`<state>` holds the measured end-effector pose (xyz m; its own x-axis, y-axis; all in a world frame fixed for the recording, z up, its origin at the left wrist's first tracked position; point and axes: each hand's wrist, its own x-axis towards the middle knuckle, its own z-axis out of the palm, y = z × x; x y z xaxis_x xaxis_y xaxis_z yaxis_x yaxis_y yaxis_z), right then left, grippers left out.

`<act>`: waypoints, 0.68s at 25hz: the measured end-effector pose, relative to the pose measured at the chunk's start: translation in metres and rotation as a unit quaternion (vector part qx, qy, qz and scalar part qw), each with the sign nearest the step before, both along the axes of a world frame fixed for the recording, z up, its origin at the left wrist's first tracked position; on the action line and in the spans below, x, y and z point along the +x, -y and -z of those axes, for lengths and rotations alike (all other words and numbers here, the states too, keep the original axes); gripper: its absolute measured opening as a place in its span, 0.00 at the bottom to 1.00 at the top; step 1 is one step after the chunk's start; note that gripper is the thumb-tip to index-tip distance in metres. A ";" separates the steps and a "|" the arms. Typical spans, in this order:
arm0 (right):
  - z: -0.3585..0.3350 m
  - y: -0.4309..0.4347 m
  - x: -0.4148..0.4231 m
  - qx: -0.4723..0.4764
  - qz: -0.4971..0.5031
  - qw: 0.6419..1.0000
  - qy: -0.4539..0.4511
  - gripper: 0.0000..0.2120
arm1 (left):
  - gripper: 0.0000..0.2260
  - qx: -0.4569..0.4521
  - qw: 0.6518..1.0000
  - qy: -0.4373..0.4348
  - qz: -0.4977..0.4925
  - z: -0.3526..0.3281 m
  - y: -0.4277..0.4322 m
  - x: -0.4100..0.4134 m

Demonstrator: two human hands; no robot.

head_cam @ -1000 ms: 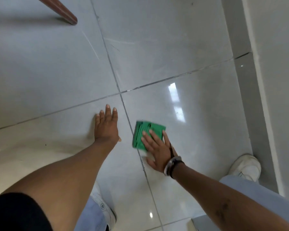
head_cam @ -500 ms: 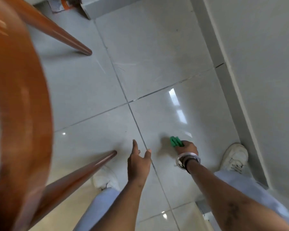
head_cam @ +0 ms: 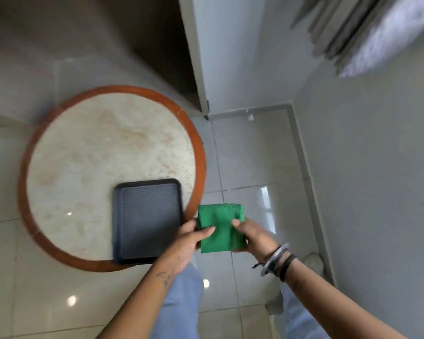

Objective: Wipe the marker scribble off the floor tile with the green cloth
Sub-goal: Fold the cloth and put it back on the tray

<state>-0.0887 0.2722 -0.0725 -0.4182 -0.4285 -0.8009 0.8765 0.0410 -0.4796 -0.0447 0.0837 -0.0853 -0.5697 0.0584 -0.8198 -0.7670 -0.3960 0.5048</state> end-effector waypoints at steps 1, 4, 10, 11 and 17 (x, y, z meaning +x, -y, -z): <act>-0.009 0.024 0.004 0.074 -0.054 0.994 -0.056 0.13 | 0.14 -0.061 0.998 -0.007 0.003 -0.010 0.018 0.007; -0.006 0.097 0.026 0.182 -0.111 0.970 -0.119 0.05 | 0.14 -0.214 0.976 0.017 -0.022 -0.025 0.071 0.030; 0.042 0.186 0.049 0.374 -0.206 0.890 -0.161 0.12 | 0.31 -0.366 0.928 0.061 0.019 0.025 0.124 0.033; 0.047 0.191 0.050 0.406 -0.246 0.862 -0.175 0.13 | 0.33 -0.398 0.913 0.070 0.053 0.032 0.124 0.033; -0.019 0.171 0.041 0.465 -0.226 0.813 -0.268 0.20 | 0.33 -0.550 0.810 0.095 0.181 -0.018 0.109 0.022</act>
